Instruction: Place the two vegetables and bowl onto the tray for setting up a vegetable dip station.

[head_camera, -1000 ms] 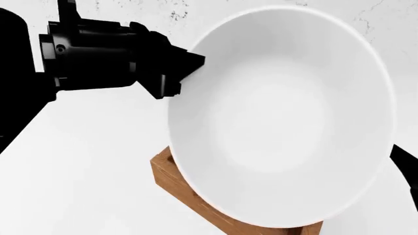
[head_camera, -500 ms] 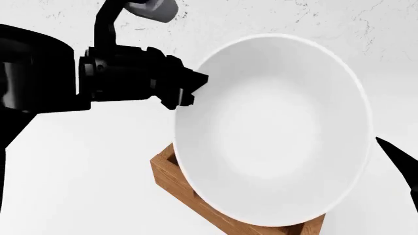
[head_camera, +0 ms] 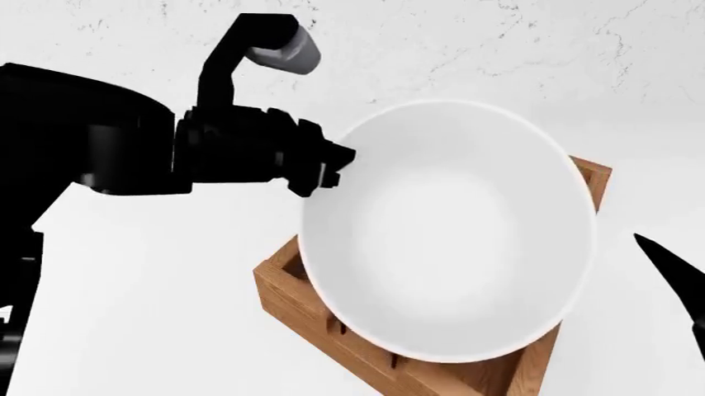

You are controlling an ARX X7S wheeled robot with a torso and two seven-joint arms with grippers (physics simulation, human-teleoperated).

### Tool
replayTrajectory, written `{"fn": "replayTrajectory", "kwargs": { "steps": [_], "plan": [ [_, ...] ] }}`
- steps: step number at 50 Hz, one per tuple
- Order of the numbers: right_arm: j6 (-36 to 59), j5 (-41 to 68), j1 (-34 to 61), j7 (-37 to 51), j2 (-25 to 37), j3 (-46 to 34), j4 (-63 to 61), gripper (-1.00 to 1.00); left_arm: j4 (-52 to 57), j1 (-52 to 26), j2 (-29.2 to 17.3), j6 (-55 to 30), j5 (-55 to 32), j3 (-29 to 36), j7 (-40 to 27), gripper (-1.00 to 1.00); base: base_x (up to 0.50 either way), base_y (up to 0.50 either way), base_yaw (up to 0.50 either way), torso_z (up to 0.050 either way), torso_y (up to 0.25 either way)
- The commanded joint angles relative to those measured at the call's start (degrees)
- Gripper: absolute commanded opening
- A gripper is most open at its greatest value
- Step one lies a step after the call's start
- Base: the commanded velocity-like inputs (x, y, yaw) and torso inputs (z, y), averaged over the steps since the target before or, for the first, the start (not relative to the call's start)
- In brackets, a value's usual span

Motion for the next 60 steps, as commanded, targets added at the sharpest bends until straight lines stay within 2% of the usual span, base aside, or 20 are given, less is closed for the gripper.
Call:
{"fn": "replayTrajectory", "kwargs": {
  "steps": [1,19,20,34,41,42,43,55,60],
  "plan": [
    [0.8,0.7,0.0,0.3,0.0,0.9,0.2,1.0,-3.2,0.9,1.0,2.7,5.9,3.8,5.1,-1.0,0.0,0.0,0.0,0.0,0.0],
    [0.6,0.7,-1.0,0.6,0.0,1.3,0.1,1.0,-4.3,1.8,1.6,5.1,10.3,8.0,9.2,-1.0,0.0,0.0,0.0,0.0,0.0],
    [0.5,0.6,-1.1,0.6,0.0,1.3,0.1,1.0,-4.3,1.7,1.6,5.2,10.6,8.2,9.2,1.0,0.0,0.0,0.0,0.0,0.0],
    [0.6,1.3,-1.5,1.1,0.0,2.0,0.0,1.0,-3.1,0.3,0.5,5.0,9.5,7.1,7.0,1.0,0.0,0.0,0.0,0.0,0.0],
    [0.7,1.1,-1.8,0.8,0.0,2.4,0.1,1.0,-1.2,-2.1,-1.7,3.2,6.4,4.4,4.1,1.0,0.0,0.0,0.0,0.0,0.0],
    [0.5,0.7,-1.4,0.3,0.0,2.8,0.4,1.0,7.4,-4.3,-9.0,0.7,-2.1,-2.9,-4.5,1.0,0.0,0.0,0.0,0.0,0.0],
    [0.5,0.8,-1.3,0.4,0.0,3.0,0.4,1.0,9.7,-4.3,-9.8,0.6,-10.7,-3.8,-7.8,1.0,0.0,0.0,0.0,0.0,0.0],
    [1.3,2.0,-1.0,1.0,0.0,4.3,1.0,1.0,17.5,-4.4,-17.8,0.7,-19.0,-8.1,-13.2,1.0,0.0,0.0,0.0,0.0,0.0],
    [2.4,3.0,-0.3,1.3,0.0,5.5,1.5,1.0,22.8,-3.4,-22.9,0.9,-22.1,-11.0,-14.4,1.0,0.0,0.0,0.0,0.0,0.0]
  ]
}}
